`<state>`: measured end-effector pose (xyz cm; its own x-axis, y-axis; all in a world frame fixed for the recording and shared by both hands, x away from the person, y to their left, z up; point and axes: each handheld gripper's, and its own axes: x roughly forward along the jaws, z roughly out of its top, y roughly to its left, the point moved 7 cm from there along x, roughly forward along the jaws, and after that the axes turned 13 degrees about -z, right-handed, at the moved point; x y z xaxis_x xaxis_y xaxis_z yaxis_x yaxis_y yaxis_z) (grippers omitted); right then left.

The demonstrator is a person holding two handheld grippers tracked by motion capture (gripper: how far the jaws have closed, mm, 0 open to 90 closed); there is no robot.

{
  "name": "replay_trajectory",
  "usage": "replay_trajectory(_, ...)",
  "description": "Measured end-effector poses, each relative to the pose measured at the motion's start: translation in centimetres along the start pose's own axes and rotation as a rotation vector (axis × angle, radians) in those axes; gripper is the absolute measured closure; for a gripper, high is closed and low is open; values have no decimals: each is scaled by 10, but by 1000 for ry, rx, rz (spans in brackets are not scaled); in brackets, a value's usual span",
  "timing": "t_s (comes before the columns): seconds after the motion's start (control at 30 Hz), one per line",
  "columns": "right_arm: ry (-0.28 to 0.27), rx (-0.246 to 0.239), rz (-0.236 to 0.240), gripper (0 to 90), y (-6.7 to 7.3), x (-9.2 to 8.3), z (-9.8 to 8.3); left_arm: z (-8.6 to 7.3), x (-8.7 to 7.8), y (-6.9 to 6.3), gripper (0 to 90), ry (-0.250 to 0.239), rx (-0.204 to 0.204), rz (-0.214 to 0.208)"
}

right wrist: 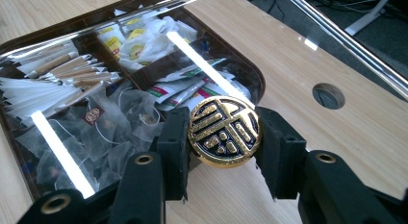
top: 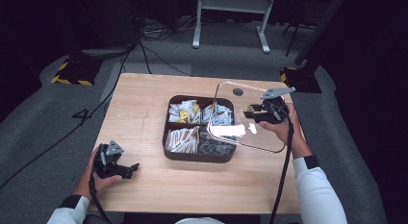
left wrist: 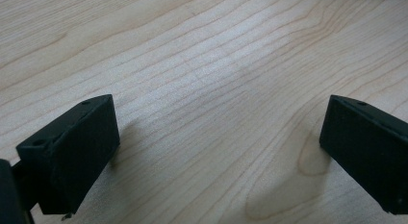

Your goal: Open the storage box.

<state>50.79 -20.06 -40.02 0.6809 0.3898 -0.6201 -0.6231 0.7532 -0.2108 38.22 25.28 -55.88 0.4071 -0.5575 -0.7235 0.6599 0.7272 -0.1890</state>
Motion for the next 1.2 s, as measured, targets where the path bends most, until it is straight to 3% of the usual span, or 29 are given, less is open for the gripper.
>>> replay_trajectory(0.73, 42, 84, -86, 588, -50, -18, -49, 0, 0, 0, 5, 0, 0, 0)
replay_trajectory(1.2, 78, 126, -117, 588, -67, -19, -79, 0, 0, 0, 5, 0, 0, 0)
